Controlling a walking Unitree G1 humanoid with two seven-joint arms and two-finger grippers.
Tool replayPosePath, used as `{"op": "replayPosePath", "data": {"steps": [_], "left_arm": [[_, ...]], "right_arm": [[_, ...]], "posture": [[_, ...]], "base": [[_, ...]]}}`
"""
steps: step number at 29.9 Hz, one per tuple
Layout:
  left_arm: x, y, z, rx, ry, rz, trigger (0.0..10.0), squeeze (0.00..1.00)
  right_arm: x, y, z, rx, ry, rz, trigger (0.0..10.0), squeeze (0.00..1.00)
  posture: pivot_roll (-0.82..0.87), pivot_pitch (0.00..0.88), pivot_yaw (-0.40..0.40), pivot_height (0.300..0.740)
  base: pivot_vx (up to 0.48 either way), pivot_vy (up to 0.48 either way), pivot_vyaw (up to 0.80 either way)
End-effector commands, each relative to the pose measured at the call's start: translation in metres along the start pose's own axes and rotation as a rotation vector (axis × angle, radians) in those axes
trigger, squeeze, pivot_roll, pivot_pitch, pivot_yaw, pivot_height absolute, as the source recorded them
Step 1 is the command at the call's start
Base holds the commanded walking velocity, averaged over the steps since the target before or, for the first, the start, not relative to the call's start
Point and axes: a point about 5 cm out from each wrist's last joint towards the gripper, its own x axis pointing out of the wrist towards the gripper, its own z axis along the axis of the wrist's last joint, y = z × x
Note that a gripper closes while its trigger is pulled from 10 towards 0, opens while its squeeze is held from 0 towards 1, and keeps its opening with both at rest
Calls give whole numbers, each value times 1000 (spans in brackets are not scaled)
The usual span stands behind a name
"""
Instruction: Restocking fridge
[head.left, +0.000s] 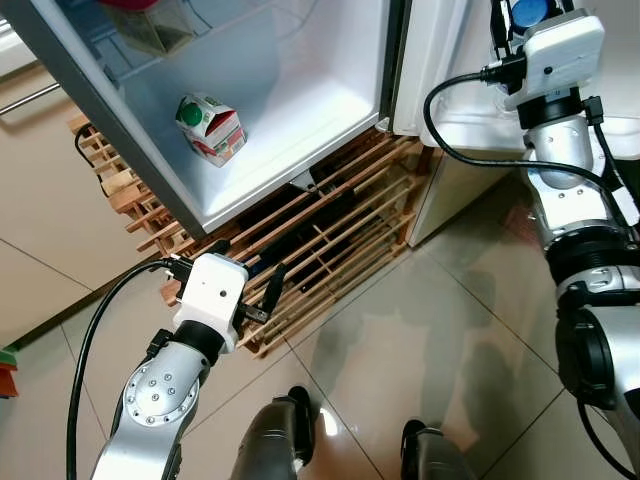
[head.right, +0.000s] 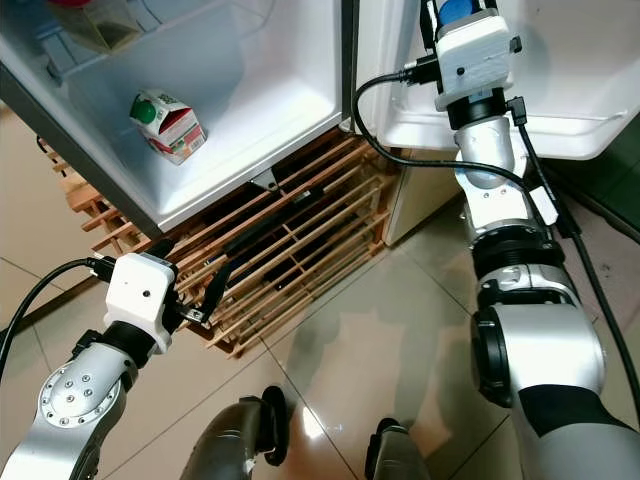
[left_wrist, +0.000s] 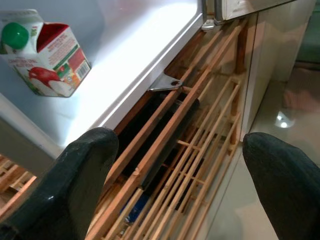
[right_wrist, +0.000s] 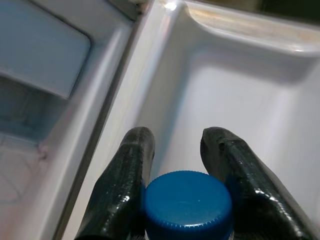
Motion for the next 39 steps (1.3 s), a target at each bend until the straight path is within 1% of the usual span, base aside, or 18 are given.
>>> {"op": "replayPosePath", "data": {"steps": [1, 4, 8, 12, 15, 16, 17, 18, 20, 22, 26, 27, 29, 30, 33, 35, 37, 39], "left_arm": [[2, -3, -4, -27, 18, 4, 10000, 0], [11, -8, -6, -46, 10, -3, 10000, 0], [28, -21, -9, -73, -5, -28, 10000, 0], [48, -35, -12, -93, 6, -69, 10000, 0], [56, -36, -16, -125, 27, -73, 10000, 0], [59, -35, -17, -122, 31, -72, 10000, 0], [59, -35, -17, -122, 31, -72, 10000, 0], [63, -30, -20, -124, 36, -63, 10000, 0], [68, -23, -21, -126, 32, -45, 10000, 0], [72, -19, -20, -134, 23, -29, 10000, 0], [76, -14, -21, -140, 16, -20, 10000, 0], [76, -15, -22, -140, 18, -24, 10000, 0], [71, -13, -24, -120, 14, -35, 10000, 0], [71, -13, -24, -120, 14, -35, 10000, 0], [68, -10, -29, -106, 27, -28, 10000, 0], [66, -10, -31, -113, 31, -22, 10000, 0], [66, -11, -31, -116, 29, -21, 10000, 0], [68, -14, -32, -127, 26, -20, 10000, 0]], "right_arm": [[-12, 2, -11, 140, 90, -68, 0, 0], [-15, -2, 1, 176, 53, -89, 0, 0], [-20, -11, 22, 126, -5, -72, 0, 0], [-37, -26, 32, 110, 39, -142, 0, 0], [-60, -22, 31, 117, 141, -152, 0, 0], [-74, -17, 29, 129, 193, -151, 0, 0], [-74, -17, 29, 129, 193, -151, 0, 0], [-98, -9, 24, 152, 294, -145, 0, 0], [-124, -2, 18, 156, 388, -132, 0, 0], [-144, 1, 12, 174, 473, -140, 0, 0], [-171, 11, 4, 191, 587, -95, 0, 0], [-182, 13, 1, 193, 631, -78, 0, 0], [-216, 26, -6, 235, 785, 4, 0, 0], [-216, 26, -6, 235, 785, 4, 0, 0], [-229, 32, -7, 251, 827, 32, 0, 0], [-229, 35, -8, 253, 826, 42, 0, 0], [-228, 36, -9, 251, 817, 39, 0, 0], [-213, 40, -7, 226, 747, 79, 0, 0]], "posture": [[249, 266, 61, 732], [194, 239, 32, 732], [127, 194, 0, 732], [60, 140, -15, 732], [35, 113, -10, 732], [28, 102, -6, 732], [28, 102, -6, 732], [17, 76, 1, 732], [17, 57, -1, 732], [17, 48, -3, 732], [33, 50, -5, 732], [33, 50, -5, 732], [56, 54, -8, 732], [56, 54, -8, 732], [59, 52, -4, 732], [66, 42, -4, 732], [66, 42, -4, 732], [61, 32, 0, 732]], "base": [[0, 0, 0], [0, 0, 0], [0, 0, 0], [0, 0, 0], [0, 0, 0], [0, 0, 0], [0, 0, 0], [0, 0, 0], [0, 0, 0], [0, 0, 0], [0, 0, 0], [0, 0, 0], [0, 0, 0], [0, 0, 0], [0, 0, 0], [0, 0, 0], [0, 0, 0], [0, 0, 0]]}}
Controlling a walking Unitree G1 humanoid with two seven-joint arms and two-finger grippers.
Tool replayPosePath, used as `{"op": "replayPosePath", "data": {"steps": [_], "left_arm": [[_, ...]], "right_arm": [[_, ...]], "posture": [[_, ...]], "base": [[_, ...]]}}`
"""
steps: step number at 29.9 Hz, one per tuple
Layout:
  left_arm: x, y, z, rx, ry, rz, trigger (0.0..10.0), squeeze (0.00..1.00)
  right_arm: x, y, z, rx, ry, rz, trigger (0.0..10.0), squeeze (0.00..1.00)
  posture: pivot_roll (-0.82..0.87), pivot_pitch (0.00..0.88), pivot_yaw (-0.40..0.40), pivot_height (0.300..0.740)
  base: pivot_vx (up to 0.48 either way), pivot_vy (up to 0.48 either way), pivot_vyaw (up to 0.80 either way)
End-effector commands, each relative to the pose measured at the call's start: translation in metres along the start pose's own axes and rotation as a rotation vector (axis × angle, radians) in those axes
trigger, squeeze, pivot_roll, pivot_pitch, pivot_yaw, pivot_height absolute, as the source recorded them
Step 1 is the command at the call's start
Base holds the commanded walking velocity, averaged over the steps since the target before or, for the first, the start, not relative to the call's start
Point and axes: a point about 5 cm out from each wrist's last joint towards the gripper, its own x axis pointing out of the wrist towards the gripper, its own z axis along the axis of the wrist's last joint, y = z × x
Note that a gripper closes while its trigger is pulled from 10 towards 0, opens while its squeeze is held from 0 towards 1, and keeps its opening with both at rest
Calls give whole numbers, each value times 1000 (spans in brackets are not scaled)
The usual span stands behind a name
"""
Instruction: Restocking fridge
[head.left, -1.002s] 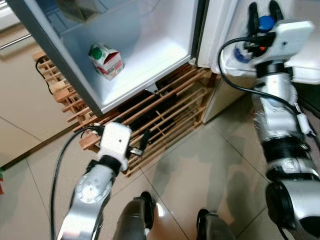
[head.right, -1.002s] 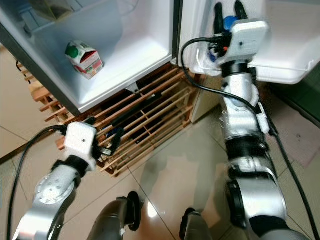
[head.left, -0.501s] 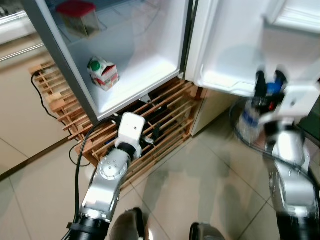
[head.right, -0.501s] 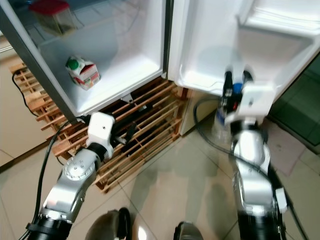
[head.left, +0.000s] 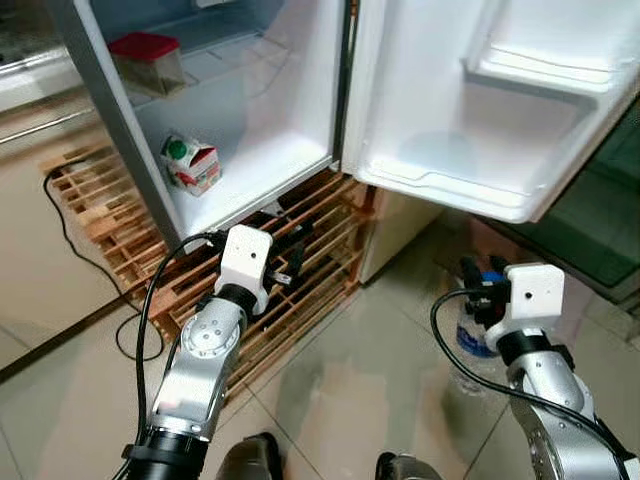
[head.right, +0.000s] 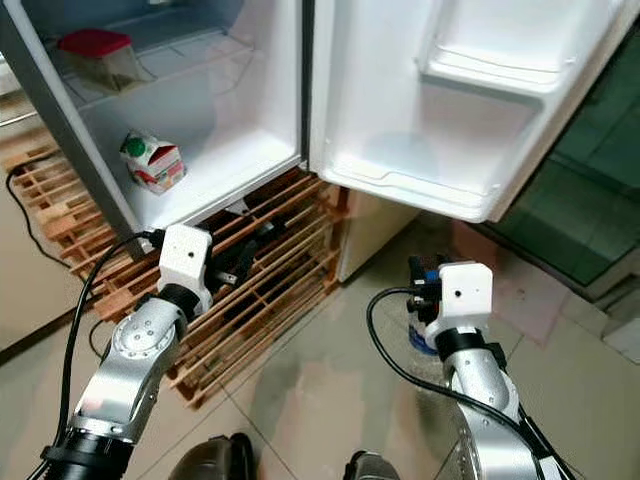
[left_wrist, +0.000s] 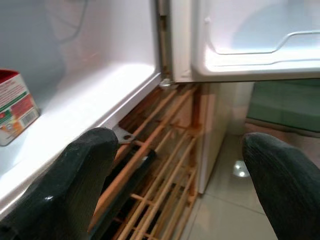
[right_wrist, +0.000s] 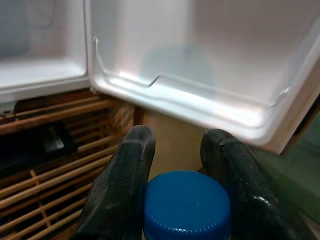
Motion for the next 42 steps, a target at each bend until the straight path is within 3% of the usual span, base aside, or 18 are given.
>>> {"op": "replayPosePath", "data": {"steps": [1, 5, 8, 19, 26, 35, 42], "left_arm": [[0, -3, -3, -8, 4, -10, 10000, 0], [5, -5, 1, -9, -10, -16, 10000, 0], [8, -2, 1, 3, -12, -15, 10000, 0], [11, 1, 7, 63, -47, -53, 10000, 0], [16, -1, 12, 96, -68, -108, 10000, 0], [21, 0, 12, 158, -62, -98, 10000, 0], [20, 1, 15, 128, -94, -104, 10000, 0]], "right_arm": [[5, 3, 12, -27, -70, 20, 0, 0], [23, 15, 46, -76, -203, 85, 0, 0], [32, 17, 57, -45, -246, 76, 0, 0], [19, 30, 34, -11, -183, 98, 0, 0], [13, 24, 17, -30, -136, 67, 0, 0], [13, 24, 8, -42, -118, 62, 0, 0], [15, 27, 7, -67, -127, 58, 0, 0]], "posture": [[61, 32, 0, 732], [59, 33, 5, 732], [60, 36, 7, 732], [55, 49, 36, 732], [39, 48, 40, 732], [45, 35, 36, 732], [51, 38, 38, 732]], "base": [[0, 0, 0], [0, 0, 0], [0, 0, 0], [0, 0, 0], [77, 437, -742], [297, 282, -659], [0, 0, 0]]}}
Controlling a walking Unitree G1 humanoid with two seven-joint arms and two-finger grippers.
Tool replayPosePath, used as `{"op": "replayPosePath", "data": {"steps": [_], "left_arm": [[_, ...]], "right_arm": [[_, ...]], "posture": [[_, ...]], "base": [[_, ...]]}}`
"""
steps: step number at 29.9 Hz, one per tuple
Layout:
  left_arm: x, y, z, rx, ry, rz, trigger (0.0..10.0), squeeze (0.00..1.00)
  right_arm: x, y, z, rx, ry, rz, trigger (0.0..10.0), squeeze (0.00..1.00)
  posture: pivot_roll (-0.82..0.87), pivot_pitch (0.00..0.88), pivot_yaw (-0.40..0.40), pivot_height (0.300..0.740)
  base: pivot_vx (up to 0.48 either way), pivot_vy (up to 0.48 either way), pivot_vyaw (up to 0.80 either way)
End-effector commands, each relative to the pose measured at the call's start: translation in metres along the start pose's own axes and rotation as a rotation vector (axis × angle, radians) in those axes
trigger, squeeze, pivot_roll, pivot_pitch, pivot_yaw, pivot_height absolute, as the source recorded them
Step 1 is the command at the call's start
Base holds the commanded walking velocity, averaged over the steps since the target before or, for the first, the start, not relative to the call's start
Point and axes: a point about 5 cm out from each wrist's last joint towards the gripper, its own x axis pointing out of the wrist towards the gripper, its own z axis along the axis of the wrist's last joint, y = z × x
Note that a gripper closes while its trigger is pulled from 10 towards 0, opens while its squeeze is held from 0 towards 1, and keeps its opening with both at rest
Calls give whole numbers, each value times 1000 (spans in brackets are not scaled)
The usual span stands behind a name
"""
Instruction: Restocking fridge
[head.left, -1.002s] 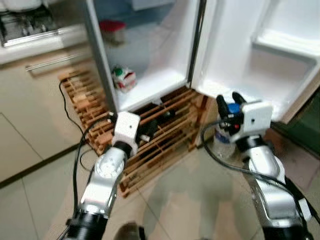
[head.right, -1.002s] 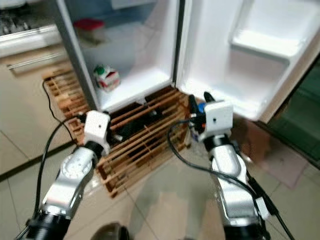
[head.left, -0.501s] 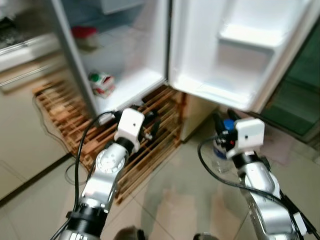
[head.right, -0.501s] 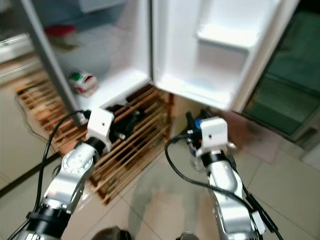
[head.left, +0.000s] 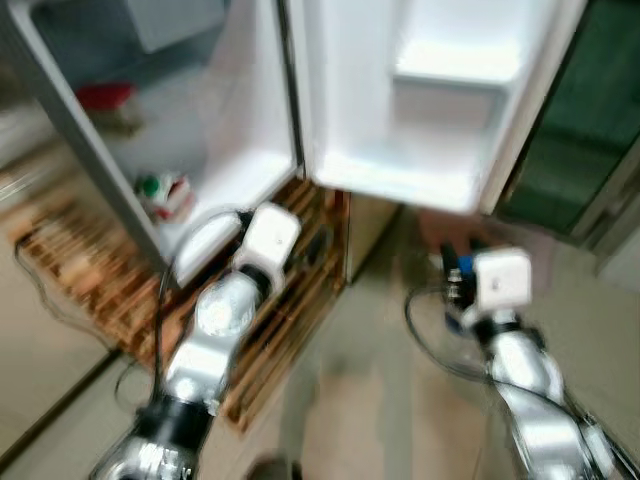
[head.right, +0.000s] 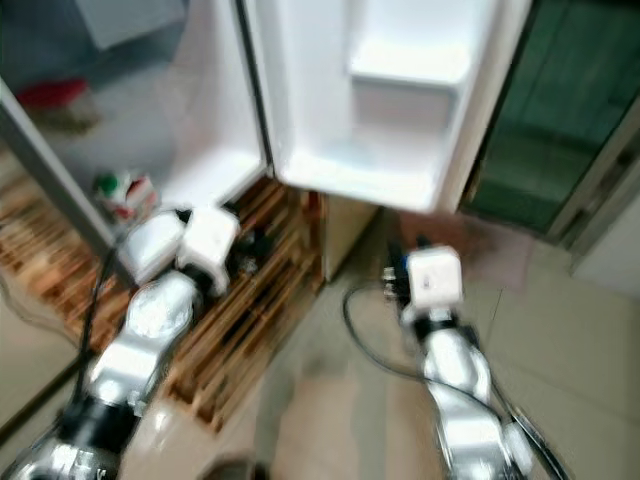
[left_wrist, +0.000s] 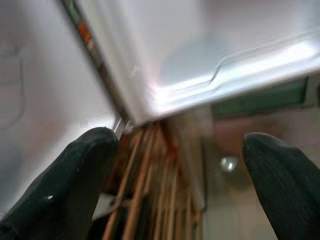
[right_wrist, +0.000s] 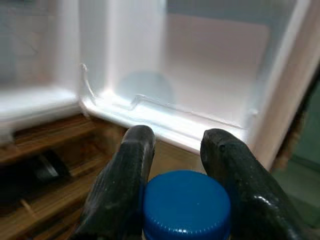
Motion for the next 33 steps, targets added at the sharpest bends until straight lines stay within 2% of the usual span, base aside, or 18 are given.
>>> {"op": "replayPosePath", "data": {"steps": [1, 3, 6, 10, 19, 21, 31, 33], "left_arm": [[4, -11, 10, -20, -49, -39, 10000, 0], [3, -10, 12, -33, -59, -33, 10000, 0], [3, -11, 15, -75, -80, -19, 10000, 0], [2, -14, 16, -99, -88, -37, 10000, 0], [0, -12, 17, -102, -98, -25, 10000, 0], [0, -12, 16, -99, -89, -22, 10000, 0], [2, -12, 15, -97, -88, -9, 10000, 0], [3, -12, 15, -97, -88, -11, 10000, 0]], "right_arm": [[-2, -11, 3, -32, -22, -29, 0, 0], [-2, -10, 4, -30, -32, -32, 0, 0], [8, -7, 23, -41, -112, -11, 0, 0], [17, -5, 37, -33, -159, 11, 0, 0], [27, -9, 45, -36, -195, 31, 0, 0], [31, -3, 56, -20, -227, 77, 0, 0], [40, 4, 87, 37, -313, 186, 0, 0], [43, 8, 101, 66, -346, 237, 0, 0]], "posture": [[51, 38, 38, 732], [53, 38, 39, 732], [55, 39, 43, 732], [56, 41, 43, 732], [69, 42, 41, 732], [68, 40, 39, 732], [65, 30, 42, 732], [65, 24, 43, 732]], "base": [[0, 0, 0], [480, 0, 0], [480, 0, 0], [465, 0, 0], [459, 0, 0], [0, 0, 0], [183, 49, 0], [0, 0, 0]]}}
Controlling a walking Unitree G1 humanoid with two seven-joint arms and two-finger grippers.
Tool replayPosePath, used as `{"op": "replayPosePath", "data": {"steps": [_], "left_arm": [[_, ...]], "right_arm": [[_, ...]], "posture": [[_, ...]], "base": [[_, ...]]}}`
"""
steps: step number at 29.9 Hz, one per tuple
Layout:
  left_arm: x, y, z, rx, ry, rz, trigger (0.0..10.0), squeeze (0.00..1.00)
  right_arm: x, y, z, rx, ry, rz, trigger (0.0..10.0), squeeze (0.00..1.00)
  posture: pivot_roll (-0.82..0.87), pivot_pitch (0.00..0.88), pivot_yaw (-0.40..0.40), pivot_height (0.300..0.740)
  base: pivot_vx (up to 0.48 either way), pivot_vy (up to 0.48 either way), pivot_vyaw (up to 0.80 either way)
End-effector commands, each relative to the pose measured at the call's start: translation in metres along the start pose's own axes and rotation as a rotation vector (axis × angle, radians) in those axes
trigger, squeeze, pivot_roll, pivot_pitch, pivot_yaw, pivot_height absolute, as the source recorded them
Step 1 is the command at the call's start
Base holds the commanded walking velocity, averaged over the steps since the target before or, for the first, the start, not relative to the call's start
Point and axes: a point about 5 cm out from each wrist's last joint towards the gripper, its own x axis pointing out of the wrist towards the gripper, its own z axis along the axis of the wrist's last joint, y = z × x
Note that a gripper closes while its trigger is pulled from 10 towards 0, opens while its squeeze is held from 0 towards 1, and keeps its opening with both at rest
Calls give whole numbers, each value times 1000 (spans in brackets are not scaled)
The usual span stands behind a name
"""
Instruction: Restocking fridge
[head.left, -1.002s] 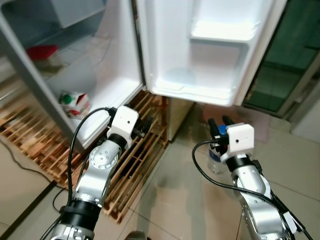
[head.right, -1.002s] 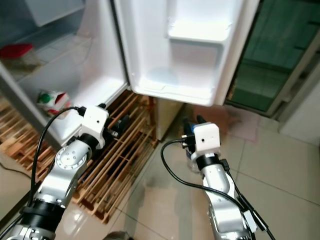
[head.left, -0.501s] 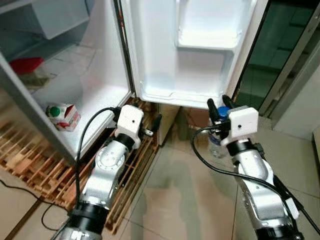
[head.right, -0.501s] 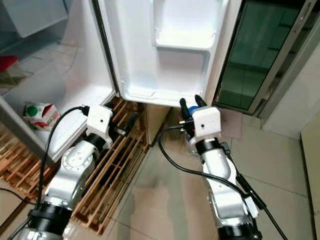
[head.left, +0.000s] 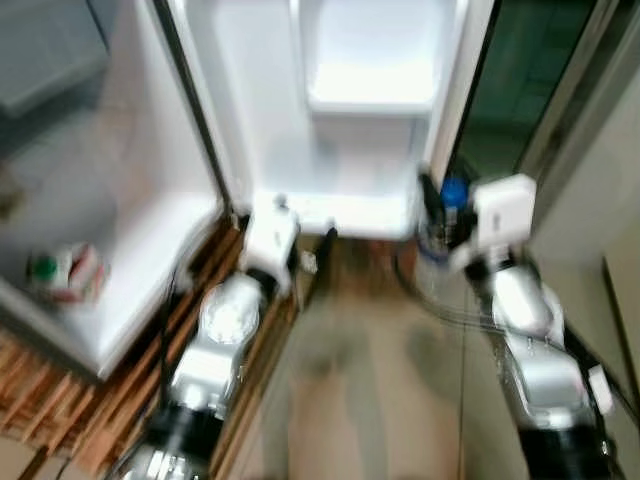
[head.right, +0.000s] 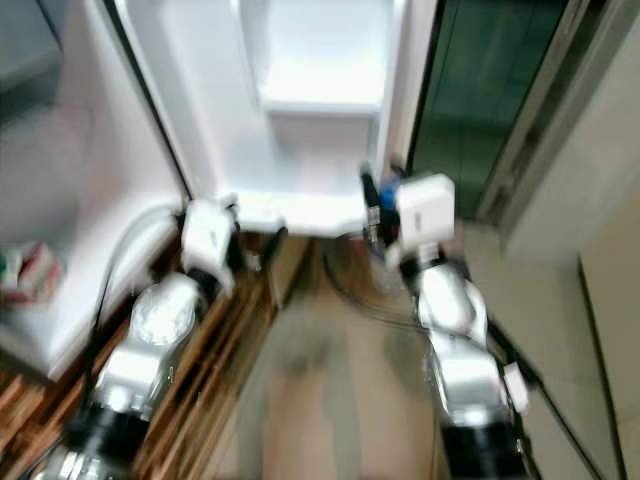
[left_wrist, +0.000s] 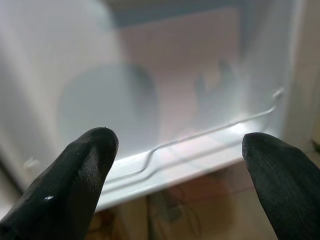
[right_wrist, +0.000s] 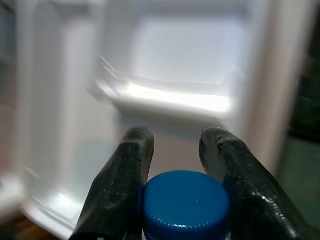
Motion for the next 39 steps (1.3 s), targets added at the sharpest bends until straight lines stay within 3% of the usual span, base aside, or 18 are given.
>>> {"op": "replayPosePath", "data": {"steps": [1, 5, 10, 12, 13, 15, 20, 27, 32, 38, 39], "left_arm": [[0, 1, 0, 4, 3, 9, 10000, 0], [2, 0, 0, 17, 4, 9, 10000, 0], [1, 0, -1, 19, 6, 8, 10000, 0], [0, 1, 0, 23, 2, 4, 10000, 0], [0, 1, 0, 23, 2, 4, 10000, 0], [-2, 2, 1, 21, -1, 9, 10000, 0], [-8, 6, 1, 20, 7, 22, 10000, 0], [-15, 9, -1, 22, 24, 33, 10000, 0], [-19, 11, -1, 27, 28, 40, 10000, 0], [-21, 13, -1, 22, 39, 47, 10000, 0], [-21, 13, -1, 22, 40, 46, 10000, 0]], "right_arm": [[6, 6, 15, 14, -60, 50, 0, 0], [16, 4, 31, 1, -113, 120, 0, 0], [20, -2, 35, -44, -142, 111, 0, 0], [30, -12, 41, -188, -188, 71, 0, 0], [30, -12, 41, -188, -188, 71, 0, 0], [39, -23, 48, -333, -233, 33, 0, 0], [45, -37, 52, -498, -265, 13, 0, 0], [47, -50, 47, -540, -271, -30, 0, 0], [52, -49, 47, -548, -308, -32, 0, 0], [56, -41, 48, -491, -335, -31, 0, 0], [57, -38, 47, -384, -329, -57, 0, 0]], "posture": [[65, 24, 43, 732], [69, 15, 42, 732], [73, 14, 47, 732], [84, 14, 49, 732], [84, 14, 49, 732], [98, 24, 51, 732], [111, 51, 56, 732], [123, 80, 66, 732], [134, 91, 69, 732], [134, 101, 71, 732], [132, 104, 69, 732]], "base": [[0, 0, 0], [0, 0, 0], [0, 0, 0], [0, 0, 0], [0, 0, 0], [0, 0, 0], [0, 0, 0], [0, 0, 0], [0, 0, 0], [0, 0, 0], [0, 0, 0]]}}
